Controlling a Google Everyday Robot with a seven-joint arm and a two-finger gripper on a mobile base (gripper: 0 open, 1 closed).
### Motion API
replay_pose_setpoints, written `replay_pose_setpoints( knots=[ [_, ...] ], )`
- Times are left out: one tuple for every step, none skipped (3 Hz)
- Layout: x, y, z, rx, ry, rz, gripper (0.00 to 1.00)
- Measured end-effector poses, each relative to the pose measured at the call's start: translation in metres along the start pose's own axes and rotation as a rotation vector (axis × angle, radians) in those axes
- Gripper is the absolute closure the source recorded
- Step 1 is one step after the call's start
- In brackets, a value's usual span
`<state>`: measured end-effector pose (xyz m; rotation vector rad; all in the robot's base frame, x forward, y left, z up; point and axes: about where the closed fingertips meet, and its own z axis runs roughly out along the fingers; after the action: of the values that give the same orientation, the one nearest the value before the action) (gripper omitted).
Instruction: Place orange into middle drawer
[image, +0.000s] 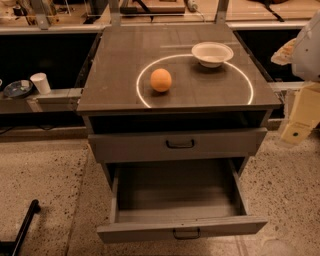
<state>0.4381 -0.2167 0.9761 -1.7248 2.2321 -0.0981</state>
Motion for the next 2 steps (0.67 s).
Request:
replay_pose_setpoints(
  knots=[
    [0.0, 0.0, 0.0, 0.0, 0.0, 0.0, 0.0],
    [0.001, -0.015, 0.044, -0.095, -0.011, -0.002, 0.0]
  ],
)
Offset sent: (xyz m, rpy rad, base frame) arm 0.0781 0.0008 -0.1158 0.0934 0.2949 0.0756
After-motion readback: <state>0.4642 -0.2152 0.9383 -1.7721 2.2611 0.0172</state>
